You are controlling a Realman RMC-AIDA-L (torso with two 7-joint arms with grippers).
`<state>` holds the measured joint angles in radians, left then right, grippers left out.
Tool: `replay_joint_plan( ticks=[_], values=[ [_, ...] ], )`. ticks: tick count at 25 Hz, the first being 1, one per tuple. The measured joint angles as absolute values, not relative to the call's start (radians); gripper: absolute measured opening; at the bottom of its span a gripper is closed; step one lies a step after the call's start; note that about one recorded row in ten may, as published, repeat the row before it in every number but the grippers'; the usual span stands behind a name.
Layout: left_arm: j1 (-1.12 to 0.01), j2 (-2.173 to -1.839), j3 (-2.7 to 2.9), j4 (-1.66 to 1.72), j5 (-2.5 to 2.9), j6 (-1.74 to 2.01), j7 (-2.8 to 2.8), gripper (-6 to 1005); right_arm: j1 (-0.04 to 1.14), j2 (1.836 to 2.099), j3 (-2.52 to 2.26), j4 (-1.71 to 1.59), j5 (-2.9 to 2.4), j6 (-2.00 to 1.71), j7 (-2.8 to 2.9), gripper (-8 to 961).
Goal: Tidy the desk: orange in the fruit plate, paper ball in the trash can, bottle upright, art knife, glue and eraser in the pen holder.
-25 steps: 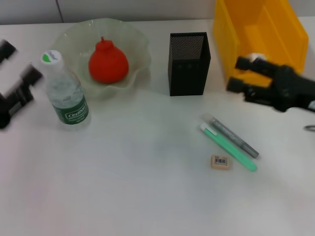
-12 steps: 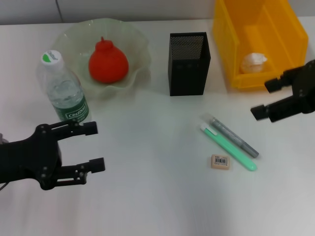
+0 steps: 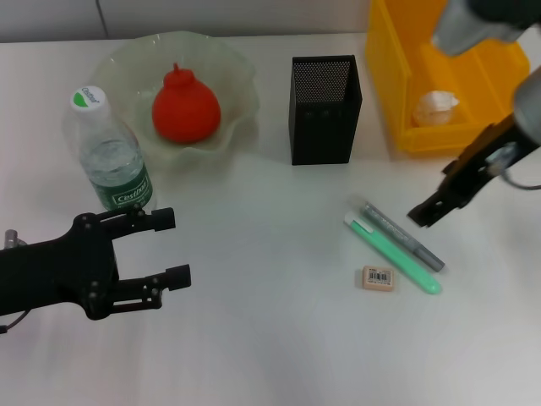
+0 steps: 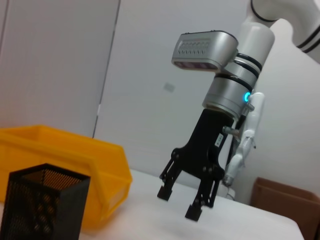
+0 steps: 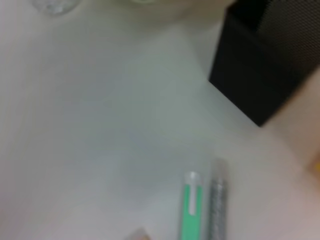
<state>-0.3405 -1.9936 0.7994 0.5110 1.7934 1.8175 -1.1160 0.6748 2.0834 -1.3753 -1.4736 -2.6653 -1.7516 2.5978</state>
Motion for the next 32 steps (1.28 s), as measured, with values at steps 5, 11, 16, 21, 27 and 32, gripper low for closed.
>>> replay_joint_plan(
  ticks=[5, 11, 16, 21, 27, 32],
  values=[
    [-0.341, -2.003, 0.803, 0.504, 1.794, 1.801, -1.116, 815, 0.691, 2.085, -1.451, -1.369, -2.613, -1.649, 2.593, 756],
    [-0.340, -2.016, 0.805, 0.504, 1.795, 1.781, -1.117, 814, 0.730, 2.085, -1.505, -1.239, -2.601, -1.540, 2.587, 688],
    [-0.344, -2.027, 0.805, 0.504, 1.806, 1.764, -1.117, 814, 0.747, 2.086, -1.560, -1.161, -2.581, -1.458, 2.581, 481],
    [-0.345, -2.035, 0.806, 0.505, 1.807, 1.749, -1.117, 815, 0.754, 2.086, -1.567, -1.125, -2.561, -1.435, 2.569, 444],
    [-0.342, -2.039, 0.807, 0.505, 1.808, 1.747, -1.117, 815, 0.762, 2.088, -1.568, -1.077, -2.537, -1.403, 2.566, 371],
    [-0.337, -2.042, 0.807, 0.505, 1.809, 1.747, -1.116, 814, 0.764, 2.088, -1.569, -1.062, -2.537, -1.393, 2.566, 368]
  ],
)
